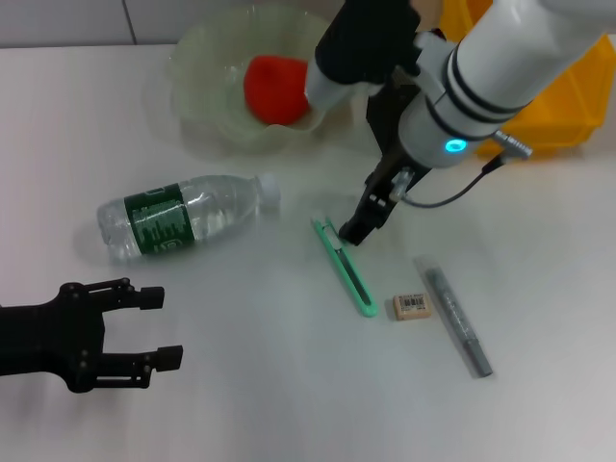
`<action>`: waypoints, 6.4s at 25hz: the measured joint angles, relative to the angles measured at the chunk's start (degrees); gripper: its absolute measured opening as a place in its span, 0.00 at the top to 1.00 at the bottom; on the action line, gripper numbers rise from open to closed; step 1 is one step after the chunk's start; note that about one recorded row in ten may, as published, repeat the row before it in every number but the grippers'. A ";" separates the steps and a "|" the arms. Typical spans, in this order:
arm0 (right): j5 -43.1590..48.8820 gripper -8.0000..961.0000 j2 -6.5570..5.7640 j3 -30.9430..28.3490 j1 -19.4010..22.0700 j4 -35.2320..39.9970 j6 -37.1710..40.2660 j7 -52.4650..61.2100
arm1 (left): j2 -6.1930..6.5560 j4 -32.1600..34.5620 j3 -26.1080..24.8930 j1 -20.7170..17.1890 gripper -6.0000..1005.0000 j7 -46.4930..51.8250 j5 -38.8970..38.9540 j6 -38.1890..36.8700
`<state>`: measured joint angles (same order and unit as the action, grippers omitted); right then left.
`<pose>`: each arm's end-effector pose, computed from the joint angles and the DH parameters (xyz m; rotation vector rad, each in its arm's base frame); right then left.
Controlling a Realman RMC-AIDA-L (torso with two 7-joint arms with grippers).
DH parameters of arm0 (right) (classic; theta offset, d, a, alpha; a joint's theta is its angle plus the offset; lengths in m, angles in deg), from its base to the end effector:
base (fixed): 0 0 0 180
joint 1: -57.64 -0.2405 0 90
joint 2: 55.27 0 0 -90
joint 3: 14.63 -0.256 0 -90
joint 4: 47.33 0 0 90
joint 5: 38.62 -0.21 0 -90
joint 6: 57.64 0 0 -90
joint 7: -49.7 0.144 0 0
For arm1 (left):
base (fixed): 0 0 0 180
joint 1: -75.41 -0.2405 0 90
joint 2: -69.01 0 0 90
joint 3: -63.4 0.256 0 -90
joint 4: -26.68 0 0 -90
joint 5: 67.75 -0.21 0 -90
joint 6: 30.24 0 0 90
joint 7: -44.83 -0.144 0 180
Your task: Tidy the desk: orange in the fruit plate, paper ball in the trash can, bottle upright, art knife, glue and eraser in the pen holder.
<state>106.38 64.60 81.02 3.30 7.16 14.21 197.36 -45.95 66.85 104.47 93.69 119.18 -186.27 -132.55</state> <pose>0.1148 0.3898 -0.0860 -2.7108 0.5248 -0.6158 -0.3200 0.2484 0.0267 -2.8621 -0.6779 -0.6155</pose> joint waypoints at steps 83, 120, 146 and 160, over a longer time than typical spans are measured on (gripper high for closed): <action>-23.70 0.12 -0.79 -40.08 30.51 24.21 5.59 -32.10 | 1.37 1.76 -8.41 3.72 0.17 5.88 -0.15 -0.10; -42.12 0.14 -1.67 -53.85 42.91 7.55 28.03 -63.93 | -3.94 16.91 38.03 22.16 0.17 32.43 -18.85 37.65; -41.02 0.15 -1.02 -55.11 41.52 5.24 27.15 -63.63 | -4.22 7.47 45.26 29.07 0.28 36.22 -25.15 43.06; -41.39 0.16 -0.97 -55.51 41.49 5.51 27.64 -63.63 | -3.77 17.34 45.06 23.57 0.55 39.20 -21.23 42.03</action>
<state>64.98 63.63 25.52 44.79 12.67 41.84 133.72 -49.72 84.18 149.53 117.26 158.38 -207.50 -90.52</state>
